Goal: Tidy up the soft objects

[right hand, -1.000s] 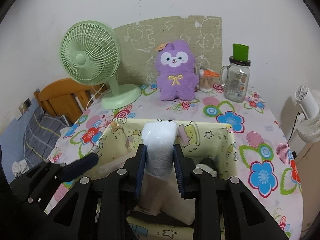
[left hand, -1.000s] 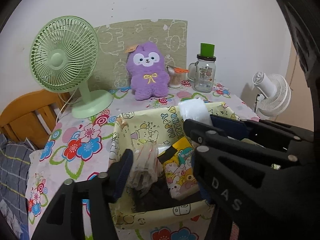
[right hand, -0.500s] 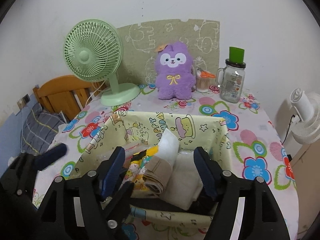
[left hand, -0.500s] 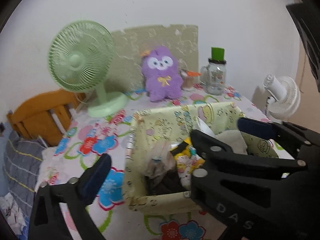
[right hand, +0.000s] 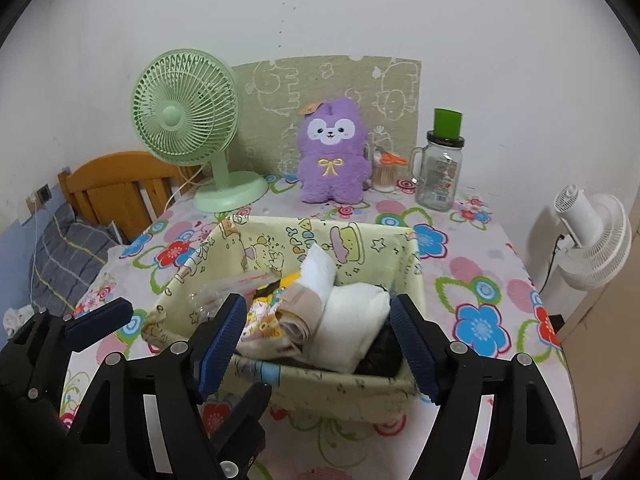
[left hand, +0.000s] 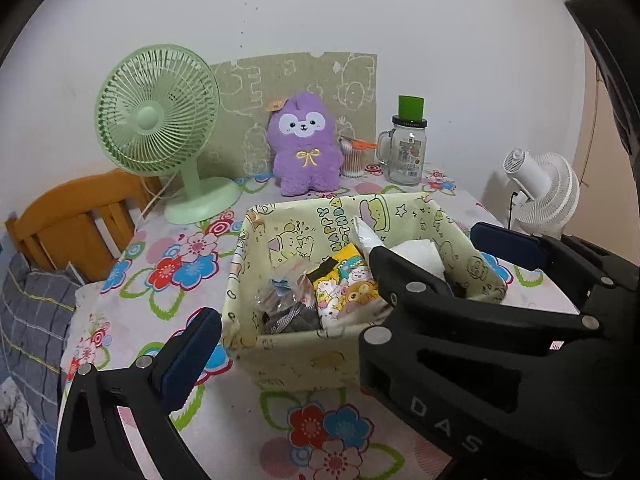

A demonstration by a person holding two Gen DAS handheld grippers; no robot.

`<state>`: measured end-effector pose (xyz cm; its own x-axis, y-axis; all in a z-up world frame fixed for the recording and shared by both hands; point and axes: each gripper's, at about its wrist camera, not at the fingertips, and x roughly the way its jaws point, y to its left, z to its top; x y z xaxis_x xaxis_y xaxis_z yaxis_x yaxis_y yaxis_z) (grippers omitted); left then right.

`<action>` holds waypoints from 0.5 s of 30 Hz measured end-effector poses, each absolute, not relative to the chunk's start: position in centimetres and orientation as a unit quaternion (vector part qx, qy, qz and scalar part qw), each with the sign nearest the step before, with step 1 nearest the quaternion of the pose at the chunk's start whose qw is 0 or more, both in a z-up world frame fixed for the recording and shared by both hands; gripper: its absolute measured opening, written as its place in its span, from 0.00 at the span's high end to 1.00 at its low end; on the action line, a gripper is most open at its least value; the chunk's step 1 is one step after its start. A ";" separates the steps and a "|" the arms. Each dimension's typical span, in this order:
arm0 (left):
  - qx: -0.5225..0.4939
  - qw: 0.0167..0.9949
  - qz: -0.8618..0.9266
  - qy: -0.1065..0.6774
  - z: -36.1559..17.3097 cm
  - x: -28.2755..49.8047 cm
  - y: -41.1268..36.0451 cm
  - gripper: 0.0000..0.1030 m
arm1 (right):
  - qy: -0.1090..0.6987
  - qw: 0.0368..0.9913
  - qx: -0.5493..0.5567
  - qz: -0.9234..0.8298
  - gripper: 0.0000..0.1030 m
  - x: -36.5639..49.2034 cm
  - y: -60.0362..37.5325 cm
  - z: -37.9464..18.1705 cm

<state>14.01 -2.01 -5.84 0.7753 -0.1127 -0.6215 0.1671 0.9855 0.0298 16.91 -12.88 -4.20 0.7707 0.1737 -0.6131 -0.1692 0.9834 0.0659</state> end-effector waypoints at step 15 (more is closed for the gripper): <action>0.043 0.946 -0.076 0.312 -4.2 9.5 -3.7 0.00 | 0.299 0.951 0.028 0.075 0.25 11.9 -15.3 -2.2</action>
